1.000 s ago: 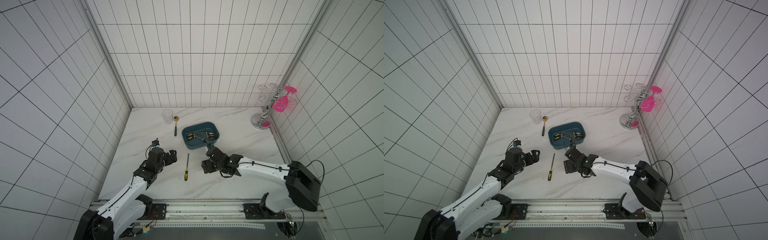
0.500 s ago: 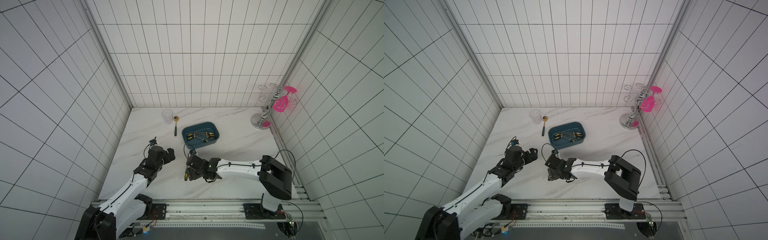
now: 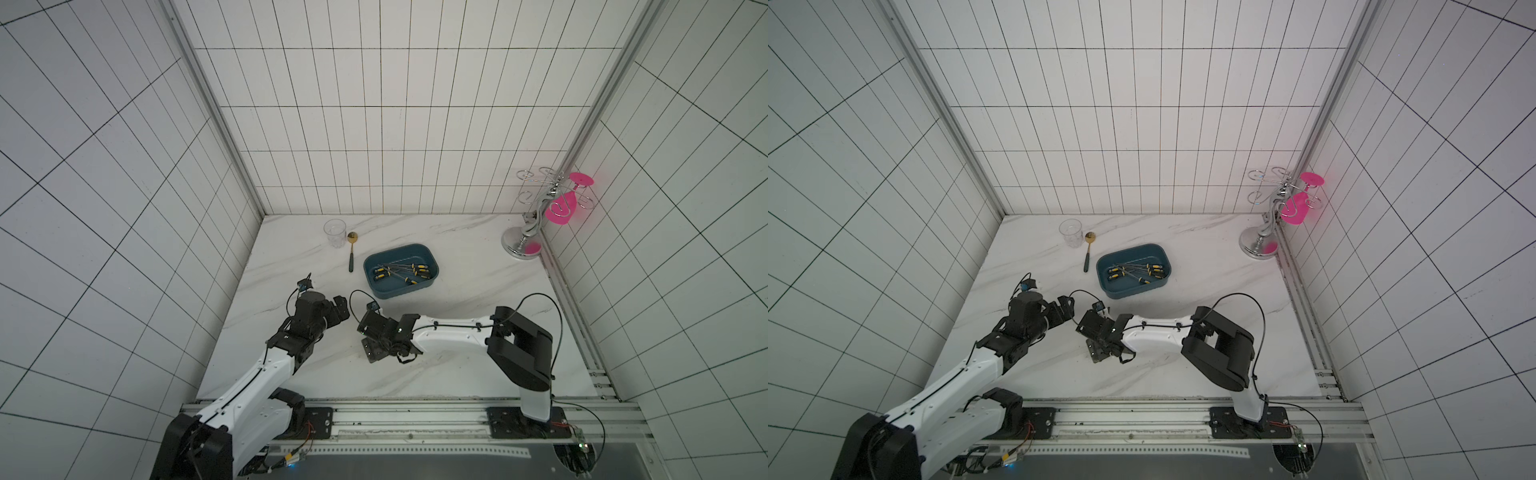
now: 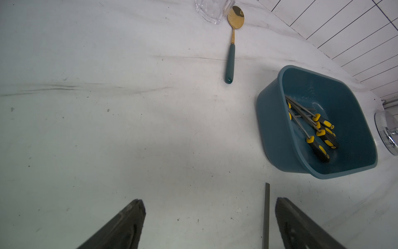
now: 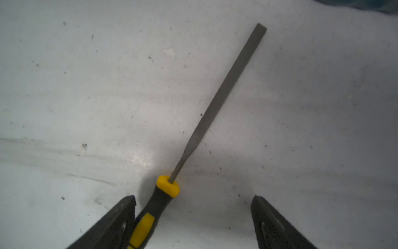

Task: Put the file tool into the storage box
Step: Pick up the file tool from the center of the board.

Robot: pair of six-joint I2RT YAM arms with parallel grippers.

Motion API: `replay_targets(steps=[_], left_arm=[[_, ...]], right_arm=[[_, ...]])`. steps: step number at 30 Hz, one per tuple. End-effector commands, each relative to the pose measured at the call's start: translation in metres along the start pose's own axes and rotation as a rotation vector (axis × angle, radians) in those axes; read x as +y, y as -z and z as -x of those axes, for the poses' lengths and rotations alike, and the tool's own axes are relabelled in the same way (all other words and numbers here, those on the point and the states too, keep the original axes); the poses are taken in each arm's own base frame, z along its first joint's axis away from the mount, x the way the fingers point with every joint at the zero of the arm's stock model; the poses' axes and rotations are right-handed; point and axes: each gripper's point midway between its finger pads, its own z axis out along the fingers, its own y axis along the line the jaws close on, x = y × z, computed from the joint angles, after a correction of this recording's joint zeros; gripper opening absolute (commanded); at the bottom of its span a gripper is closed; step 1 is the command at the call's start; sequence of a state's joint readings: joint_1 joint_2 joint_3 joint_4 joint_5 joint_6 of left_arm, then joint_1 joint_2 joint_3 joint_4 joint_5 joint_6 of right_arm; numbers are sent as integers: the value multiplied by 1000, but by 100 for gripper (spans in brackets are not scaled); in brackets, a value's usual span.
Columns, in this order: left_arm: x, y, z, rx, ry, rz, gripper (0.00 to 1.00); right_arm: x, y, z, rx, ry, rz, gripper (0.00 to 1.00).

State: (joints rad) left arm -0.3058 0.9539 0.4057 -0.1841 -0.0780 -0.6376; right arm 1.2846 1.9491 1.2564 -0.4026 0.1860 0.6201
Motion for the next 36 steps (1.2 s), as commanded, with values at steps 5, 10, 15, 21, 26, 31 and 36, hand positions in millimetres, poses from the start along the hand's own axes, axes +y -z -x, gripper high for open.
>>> replay_targets(steps=[5, 10, 15, 21, 26, 31, 36], left_arm=[[-4, 3, 6, -13, 3, -12, 98], [-5, 3, 6, -10, 3, -16, 98], [-6, 3, 5, -7, 2, -21, 99], [-6, 4, 6, -11, 2, -24, 99], [-6, 4, 6, -9, 3, -26, 98], [-6, 5, 6, -10, 2, -27, 99], [-6, 5, 6, -12, 3, -28, 99]], right_arm=[[-22, 9, -9, 12, 45, -120, 88], [-44, 22, -16, -5, 50, -166, 87], [-48, 29, -18, -14, 54, -150, 84], [-26, 30, -16, -6, 36, -32, 81], [-12, 29, -12, 0, 12, 16, 78], [-18, 23, -15, 59, 16, -55, 74], [-18, 20, -20, 81, 22, -74, 75]])
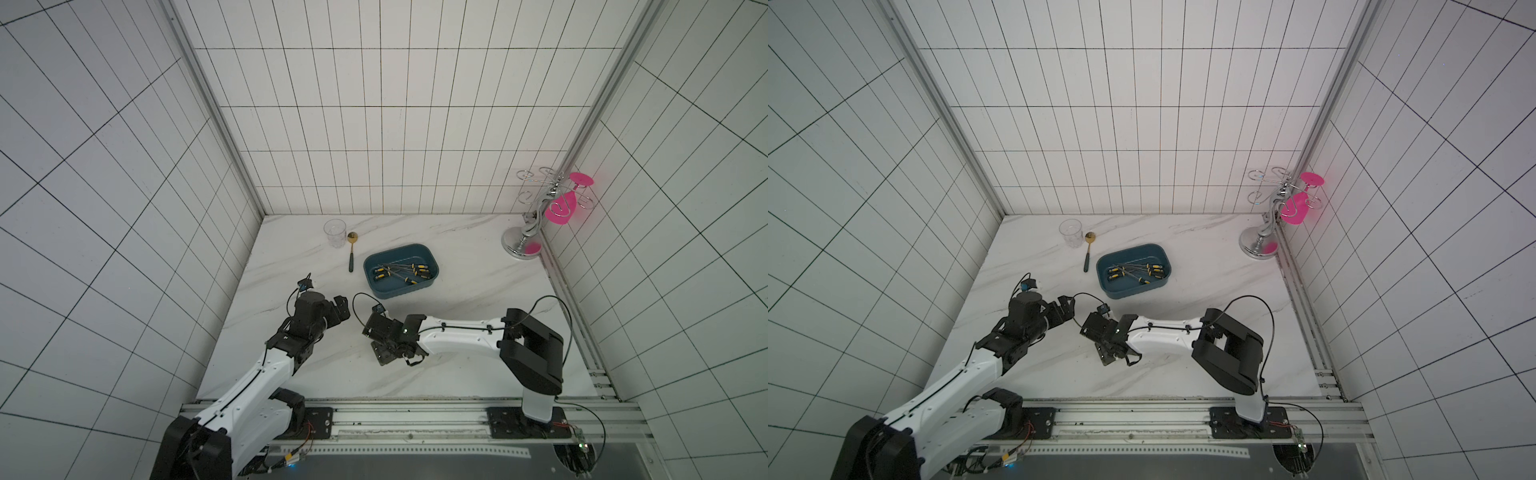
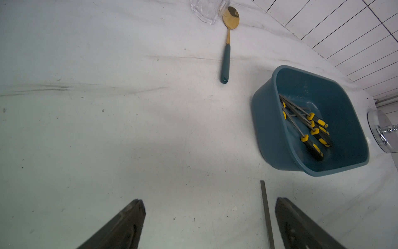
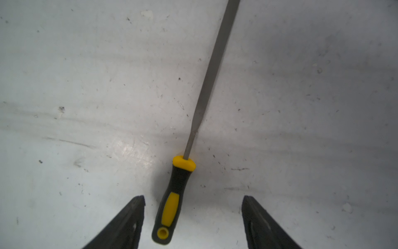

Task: Put the file tool into the storage box
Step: Pick up the file tool from the center of the board.

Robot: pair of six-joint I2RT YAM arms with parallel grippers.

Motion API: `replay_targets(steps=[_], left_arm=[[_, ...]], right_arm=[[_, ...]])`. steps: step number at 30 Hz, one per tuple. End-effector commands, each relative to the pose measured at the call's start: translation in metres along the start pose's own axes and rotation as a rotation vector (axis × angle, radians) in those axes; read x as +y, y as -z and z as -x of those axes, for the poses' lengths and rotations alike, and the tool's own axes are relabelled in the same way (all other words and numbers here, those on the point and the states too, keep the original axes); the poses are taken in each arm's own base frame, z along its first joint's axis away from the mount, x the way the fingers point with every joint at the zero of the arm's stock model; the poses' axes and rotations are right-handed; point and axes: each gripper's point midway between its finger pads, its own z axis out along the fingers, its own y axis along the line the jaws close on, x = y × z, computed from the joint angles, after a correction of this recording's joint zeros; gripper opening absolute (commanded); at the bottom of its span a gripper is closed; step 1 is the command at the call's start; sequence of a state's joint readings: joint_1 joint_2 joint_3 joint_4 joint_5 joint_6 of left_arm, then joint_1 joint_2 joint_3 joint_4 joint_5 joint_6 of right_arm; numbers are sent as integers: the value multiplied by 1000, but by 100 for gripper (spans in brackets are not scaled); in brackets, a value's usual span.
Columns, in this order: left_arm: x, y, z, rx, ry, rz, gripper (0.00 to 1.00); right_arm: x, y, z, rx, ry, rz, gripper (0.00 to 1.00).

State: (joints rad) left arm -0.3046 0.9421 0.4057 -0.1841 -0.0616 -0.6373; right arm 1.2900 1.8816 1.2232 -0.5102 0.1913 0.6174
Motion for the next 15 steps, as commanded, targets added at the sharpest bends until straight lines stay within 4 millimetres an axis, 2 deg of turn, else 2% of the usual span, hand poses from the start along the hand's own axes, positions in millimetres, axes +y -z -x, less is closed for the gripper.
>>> replay_targets(steps=[1, 10, 15], left_arm=[[-3, 3, 6, -13, 2, -9, 98], [-2, 4, 6, -15, 2, -8, 98], [-2, 3, 5, -13, 2, -7, 99]], right_arm=[[-1, 1, -3, 31, 1, -32, 75], [4, -8, -8, 58, 22, -65, 72], [4, -13, -11, 71, 26, -82, 64]])
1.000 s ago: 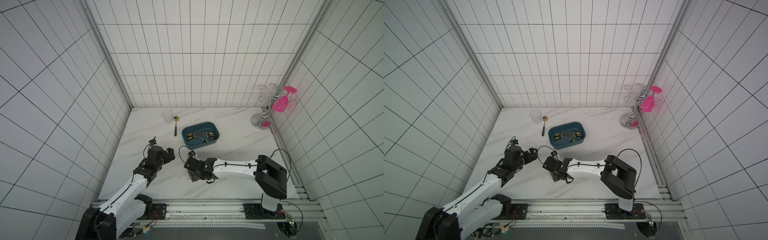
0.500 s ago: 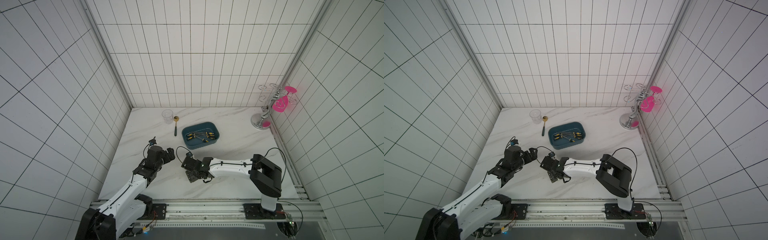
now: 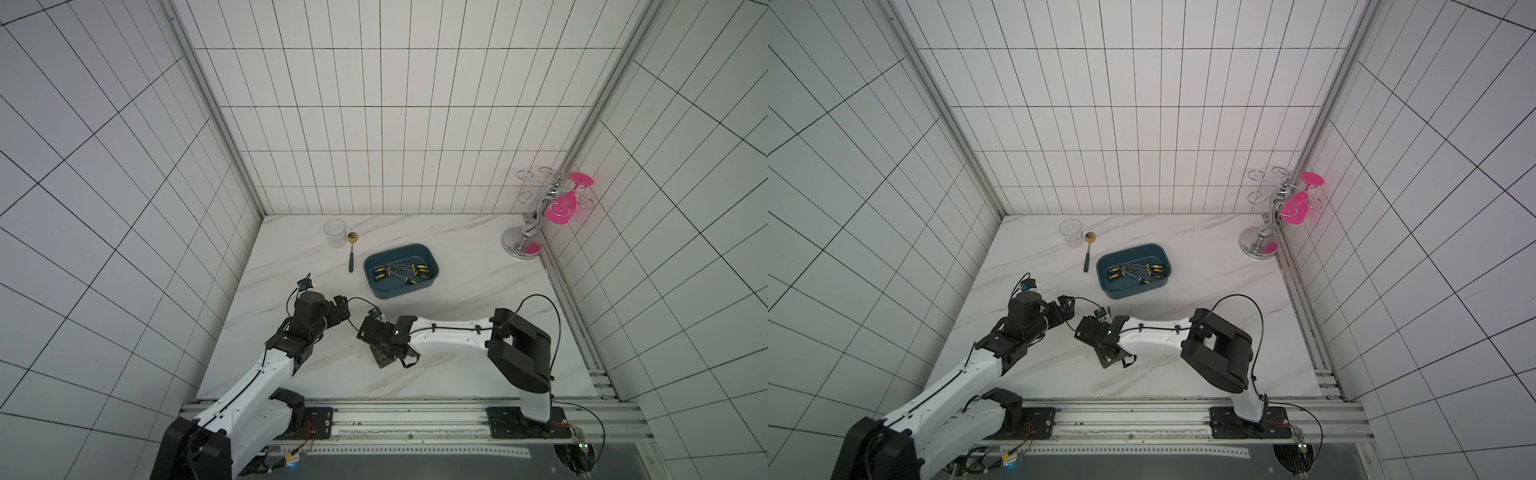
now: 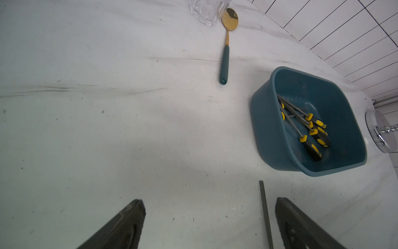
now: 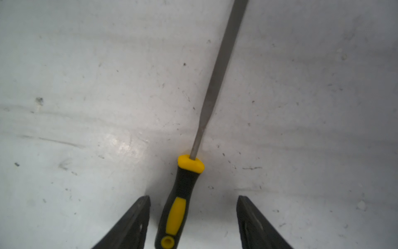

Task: Put the file tool into the storage box
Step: Pick up the file tool from the center of the board.

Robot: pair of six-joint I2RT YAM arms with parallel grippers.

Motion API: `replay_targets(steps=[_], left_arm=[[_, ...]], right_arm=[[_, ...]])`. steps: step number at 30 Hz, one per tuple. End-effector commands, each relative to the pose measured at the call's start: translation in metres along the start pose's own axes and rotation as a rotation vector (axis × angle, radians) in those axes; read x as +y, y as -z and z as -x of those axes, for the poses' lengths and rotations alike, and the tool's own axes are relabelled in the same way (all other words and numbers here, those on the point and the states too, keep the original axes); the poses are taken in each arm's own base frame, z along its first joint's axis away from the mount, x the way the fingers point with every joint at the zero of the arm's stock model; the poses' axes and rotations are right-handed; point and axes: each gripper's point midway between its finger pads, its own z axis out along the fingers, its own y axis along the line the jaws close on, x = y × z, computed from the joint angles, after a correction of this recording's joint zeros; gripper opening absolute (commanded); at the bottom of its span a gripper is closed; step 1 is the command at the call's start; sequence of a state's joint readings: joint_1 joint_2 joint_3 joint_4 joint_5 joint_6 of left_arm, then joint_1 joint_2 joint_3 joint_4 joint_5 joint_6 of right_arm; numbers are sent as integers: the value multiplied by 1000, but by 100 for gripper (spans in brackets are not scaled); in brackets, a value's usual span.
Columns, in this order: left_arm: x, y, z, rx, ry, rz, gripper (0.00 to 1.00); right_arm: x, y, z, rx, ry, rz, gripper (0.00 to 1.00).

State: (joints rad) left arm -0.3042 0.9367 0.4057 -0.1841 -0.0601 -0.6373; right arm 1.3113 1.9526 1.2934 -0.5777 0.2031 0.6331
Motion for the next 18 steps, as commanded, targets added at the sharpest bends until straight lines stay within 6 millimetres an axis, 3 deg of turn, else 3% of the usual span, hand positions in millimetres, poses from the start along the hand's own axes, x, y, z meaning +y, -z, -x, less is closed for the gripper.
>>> replay_targets(steps=[1, 14, 18], left_arm=[[-1, 3, 5, -11, 2, -3, 99], [-1, 3, 5, -12, 3, -3, 98], [-1, 2, 5, -12, 3, -3, 98]], right_arm=[[-3, -4, -6, 24, 2, -45, 64], [-22, 10, -4, -34, -2, -97, 30], [-28, 18, -2, -61, -3, -110, 14]])
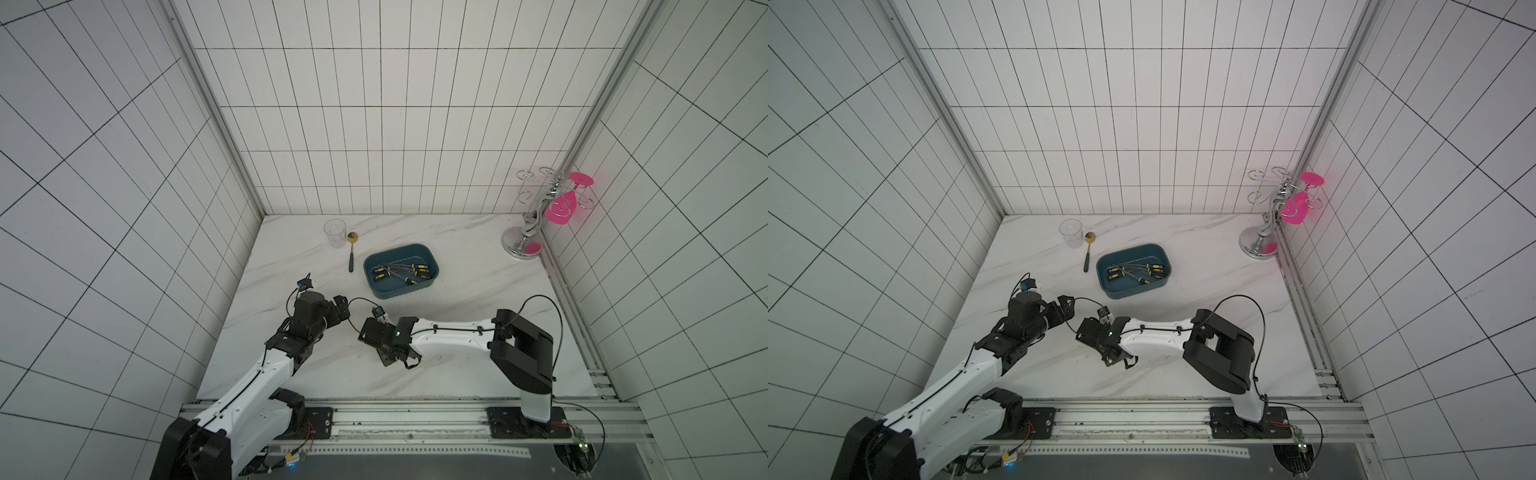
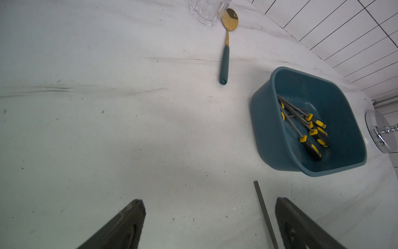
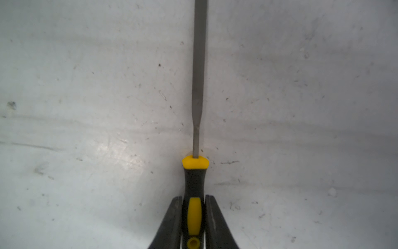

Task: Put the file tool into the storage box
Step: Pick up the file tool from the center of the board.

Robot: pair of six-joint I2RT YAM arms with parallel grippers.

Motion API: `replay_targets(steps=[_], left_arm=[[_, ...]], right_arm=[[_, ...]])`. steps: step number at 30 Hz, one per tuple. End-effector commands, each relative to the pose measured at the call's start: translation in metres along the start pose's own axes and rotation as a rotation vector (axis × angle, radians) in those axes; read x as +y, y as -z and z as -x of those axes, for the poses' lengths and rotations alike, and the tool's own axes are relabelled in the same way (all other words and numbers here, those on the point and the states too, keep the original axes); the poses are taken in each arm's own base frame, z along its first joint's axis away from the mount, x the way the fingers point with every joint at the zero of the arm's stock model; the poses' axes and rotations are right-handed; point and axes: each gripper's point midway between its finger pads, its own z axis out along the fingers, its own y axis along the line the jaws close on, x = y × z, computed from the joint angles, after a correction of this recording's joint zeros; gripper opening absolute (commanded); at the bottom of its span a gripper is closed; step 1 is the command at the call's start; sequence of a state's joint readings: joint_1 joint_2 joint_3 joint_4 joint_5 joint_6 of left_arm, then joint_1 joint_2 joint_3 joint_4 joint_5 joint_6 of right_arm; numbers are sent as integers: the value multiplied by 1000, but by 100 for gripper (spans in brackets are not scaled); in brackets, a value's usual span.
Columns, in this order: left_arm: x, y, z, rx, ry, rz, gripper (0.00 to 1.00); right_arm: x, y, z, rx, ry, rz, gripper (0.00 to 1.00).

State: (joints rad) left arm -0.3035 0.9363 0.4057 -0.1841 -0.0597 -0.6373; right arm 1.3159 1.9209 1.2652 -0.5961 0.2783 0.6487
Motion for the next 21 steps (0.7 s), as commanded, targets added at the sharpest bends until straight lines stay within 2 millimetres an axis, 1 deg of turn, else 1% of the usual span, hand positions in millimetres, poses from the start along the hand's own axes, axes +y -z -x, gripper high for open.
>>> replay_targets(steps=[1, 5, 10, 15, 21], left_arm=[[-1, 2, 5, -11, 2, -3, 98], [-1, 3, 5, -13, 3, -3, 98], [-1, 3, 5, -13, 3, -4, 99], [-1, 3, 5, -13, 5, -5, 99], [-1, 4, 5, -14, 7, -9, 98]], right_arm=[[-16, 13, -1, -34, 3, -47, 12], [-22, 20, 0, -56, 8, -55, 5], [-35, 34, -2, -80, 13, -69, 0], [-41, 56, -3, -127, 46, -41, 0], [-50, 87, 7, -229, 129, -2, 0]])
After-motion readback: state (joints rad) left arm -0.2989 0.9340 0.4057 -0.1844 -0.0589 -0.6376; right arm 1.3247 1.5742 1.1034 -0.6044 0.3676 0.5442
